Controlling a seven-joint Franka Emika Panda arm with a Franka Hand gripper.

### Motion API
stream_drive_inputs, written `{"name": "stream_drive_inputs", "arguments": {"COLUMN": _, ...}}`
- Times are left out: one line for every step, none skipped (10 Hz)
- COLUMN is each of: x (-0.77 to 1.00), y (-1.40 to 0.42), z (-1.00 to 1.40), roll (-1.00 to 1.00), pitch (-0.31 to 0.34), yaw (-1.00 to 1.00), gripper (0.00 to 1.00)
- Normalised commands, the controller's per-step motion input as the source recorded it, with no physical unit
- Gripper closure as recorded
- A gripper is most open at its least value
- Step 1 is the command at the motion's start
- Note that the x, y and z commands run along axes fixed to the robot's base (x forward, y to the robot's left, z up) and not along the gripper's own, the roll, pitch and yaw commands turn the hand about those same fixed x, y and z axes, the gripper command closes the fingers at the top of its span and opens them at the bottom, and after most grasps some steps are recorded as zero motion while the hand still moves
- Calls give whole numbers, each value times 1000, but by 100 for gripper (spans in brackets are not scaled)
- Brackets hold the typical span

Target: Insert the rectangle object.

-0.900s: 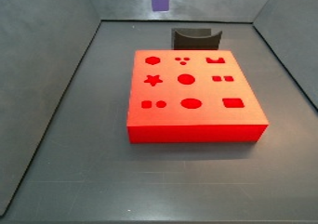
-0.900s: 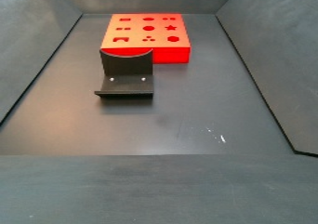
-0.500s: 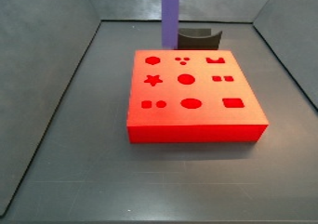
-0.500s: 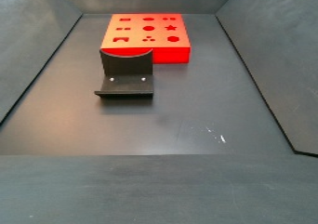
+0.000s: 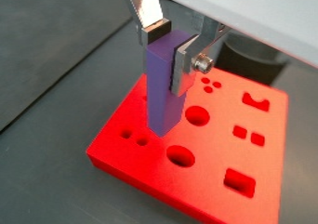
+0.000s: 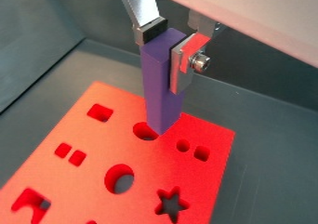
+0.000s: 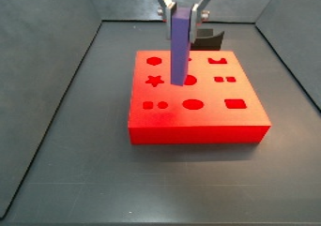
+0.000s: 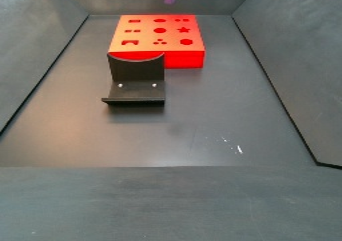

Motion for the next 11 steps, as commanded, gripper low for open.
{"name": "stream_drive_inputs", "arguments": {"x": 169, "y": -40, "z": -349, "roll": 0, "pitch": 0, "yaw": -894, "gripper": 100}}
{"name": "stream_drive_inputs", "arguments": {"x": 97, "y": -3, "z": -397, "roll": 0, "pitch": 0, "yaw": -951, "gripper": 100}}
{"name": "stream_drive_inputs", "arguments": {"x": 69, "y": 0, "z": -451, "roll": 16, "pitch": 0, "yaw": -957, "gripper": 100}}
{"name": "stream_drive_inputs", "arguments": {"x": 111, "y": 0, "z": -337, "roll": 0, "pitch": 6, "yaw": -894, "gripper": 100}}
{"name": "stream_drive_inputs", "arguments": {"x": 137, "y": 0, "z": -103, "roll": 0, "pitch": 31, "yaw": -871, "gripper": 100}}
{"name": "stream_drive_inputs", "arguments": {"x": 157, "y": 0, "z": 0, "roll": -56, "pitch": 53, "yaw": -851, "gripper": 100}}
{"name": "stream_drive_inputs", "arguments": {"x": 106, "y": -63, "z": 137, "roll": -153, "pitch": 27, "yaw": -934, "gripper": 100}}
{"name": "stream_drive_inputs", "arguments": {"x": 54, "y": -60, "z": 91, "roll": -139, "pitch": 0, "yaw": -983, "gripper": 100}}
{"name": "stream_drive_inputs", "arguments": {"x": 46, "y": -60, "z": 51, "roll": -120, "pitch": 0, "yaw": -997, "gripper": 100}}
{"name": "stream_drive_inputs", "arguments": {"x": 83, "y": -60, "z": 9, "roll": -107, "pitch": 0, "yaw": -969, "gripper": 100}}
{"name": "stream_drive_inputs", "arguments": {"x": 169, "y": -60, "z": 0, "roll": -70, "pitch": 0, "yaw": -900, "gripper": 100}}
